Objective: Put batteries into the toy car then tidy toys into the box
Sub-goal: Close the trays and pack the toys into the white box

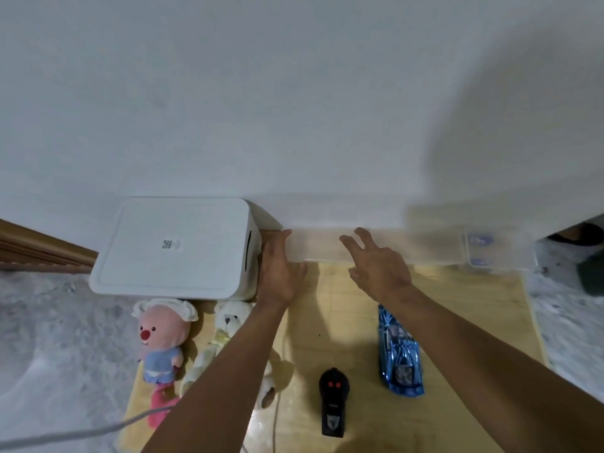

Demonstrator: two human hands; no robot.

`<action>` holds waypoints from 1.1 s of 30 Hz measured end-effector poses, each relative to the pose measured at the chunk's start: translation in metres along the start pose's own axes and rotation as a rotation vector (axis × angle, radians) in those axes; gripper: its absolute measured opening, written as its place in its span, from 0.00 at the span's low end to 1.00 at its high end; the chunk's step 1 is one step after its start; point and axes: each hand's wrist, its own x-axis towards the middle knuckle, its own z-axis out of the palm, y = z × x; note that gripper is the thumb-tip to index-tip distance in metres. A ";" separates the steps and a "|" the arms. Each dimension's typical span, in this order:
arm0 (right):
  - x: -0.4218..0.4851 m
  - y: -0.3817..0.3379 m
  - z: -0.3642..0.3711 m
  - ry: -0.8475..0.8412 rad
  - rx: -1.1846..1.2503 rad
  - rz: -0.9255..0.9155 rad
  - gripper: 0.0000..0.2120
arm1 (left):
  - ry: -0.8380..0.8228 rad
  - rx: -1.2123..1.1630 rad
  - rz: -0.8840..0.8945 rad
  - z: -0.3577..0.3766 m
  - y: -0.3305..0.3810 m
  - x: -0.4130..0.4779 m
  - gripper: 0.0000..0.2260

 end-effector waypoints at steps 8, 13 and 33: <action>0.005 0.002 0.003 0.069 -0.026 0.008 0.25 | -0.033 -0.083 -0.038 0.004 -0.003 0.002 0.31; 0.006 0.004 0.004 0.071 0.005 0.016 0.24 | 0.004 -0.126 -0.056 0.006 0.000 0.008 0.33; -0.001 -0.013 -0.022 0.487 0.407 0.147 0.05 | 0.111 -0.101 0.025 0.000 0.011 0.000 0.48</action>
